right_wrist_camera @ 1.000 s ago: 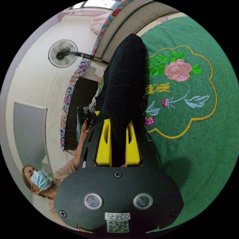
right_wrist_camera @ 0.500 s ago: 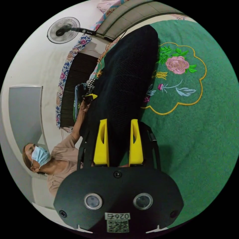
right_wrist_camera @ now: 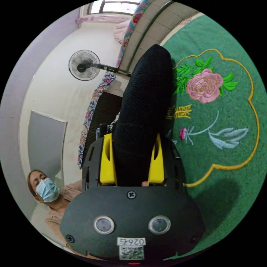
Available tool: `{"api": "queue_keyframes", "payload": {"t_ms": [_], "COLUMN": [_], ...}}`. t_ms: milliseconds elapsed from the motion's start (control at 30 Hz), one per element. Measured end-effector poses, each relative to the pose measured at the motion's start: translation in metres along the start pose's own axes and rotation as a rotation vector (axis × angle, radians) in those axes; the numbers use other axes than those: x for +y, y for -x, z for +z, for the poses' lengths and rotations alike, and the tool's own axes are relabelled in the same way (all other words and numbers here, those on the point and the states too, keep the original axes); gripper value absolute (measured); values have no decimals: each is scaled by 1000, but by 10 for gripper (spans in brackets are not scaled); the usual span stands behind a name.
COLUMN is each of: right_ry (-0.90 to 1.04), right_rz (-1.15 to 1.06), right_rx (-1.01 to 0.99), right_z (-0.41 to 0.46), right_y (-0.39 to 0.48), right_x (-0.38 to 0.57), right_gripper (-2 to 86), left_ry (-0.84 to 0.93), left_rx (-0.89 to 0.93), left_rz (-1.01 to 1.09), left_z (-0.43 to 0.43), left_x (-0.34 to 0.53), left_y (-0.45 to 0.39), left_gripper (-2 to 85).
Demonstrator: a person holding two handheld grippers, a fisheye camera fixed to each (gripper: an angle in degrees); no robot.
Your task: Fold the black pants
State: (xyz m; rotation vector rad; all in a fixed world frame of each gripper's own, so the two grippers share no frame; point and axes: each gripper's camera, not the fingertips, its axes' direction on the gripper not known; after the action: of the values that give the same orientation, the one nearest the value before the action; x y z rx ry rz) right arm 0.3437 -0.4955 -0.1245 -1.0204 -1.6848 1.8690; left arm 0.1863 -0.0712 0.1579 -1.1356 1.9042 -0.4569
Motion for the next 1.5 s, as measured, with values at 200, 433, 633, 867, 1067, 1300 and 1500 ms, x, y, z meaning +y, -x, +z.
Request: {"api": "queue_keyframes", "payload": {"t_ms": [200,433,633,867,1067,1300,1500], "right_ry": [3,34,-113,-338,-256,-138,-294], "right_rz": [-5,-535,-830,-993,-836,-54,62], "right_rx": [152,786,1051,1401,1788,1720,1643], "right_z": [-9,19,-6,-113,-247,-491,-497], "right_y": [56,265,416,566,632,522,375], "right_x": [15,71,178,301,324,239,279], "right_gripper": [97,57,51,52,57,87,-12], "left_ry": [43,-159,-373,-528,-473,-40,54], "left_rx": [-220,-381,-450,-376,-45,101,36], "left_rz": [28,201,516,812,895,586,498], "left_z": [58,110,146,229,350,637,726], "left_x": [4,51,124,173,118,-25,-9], "left_y": [-39,-131,-265,-418,-532,-557,-512], "left_gripper": [105,83,81,80,81,78,33]}}
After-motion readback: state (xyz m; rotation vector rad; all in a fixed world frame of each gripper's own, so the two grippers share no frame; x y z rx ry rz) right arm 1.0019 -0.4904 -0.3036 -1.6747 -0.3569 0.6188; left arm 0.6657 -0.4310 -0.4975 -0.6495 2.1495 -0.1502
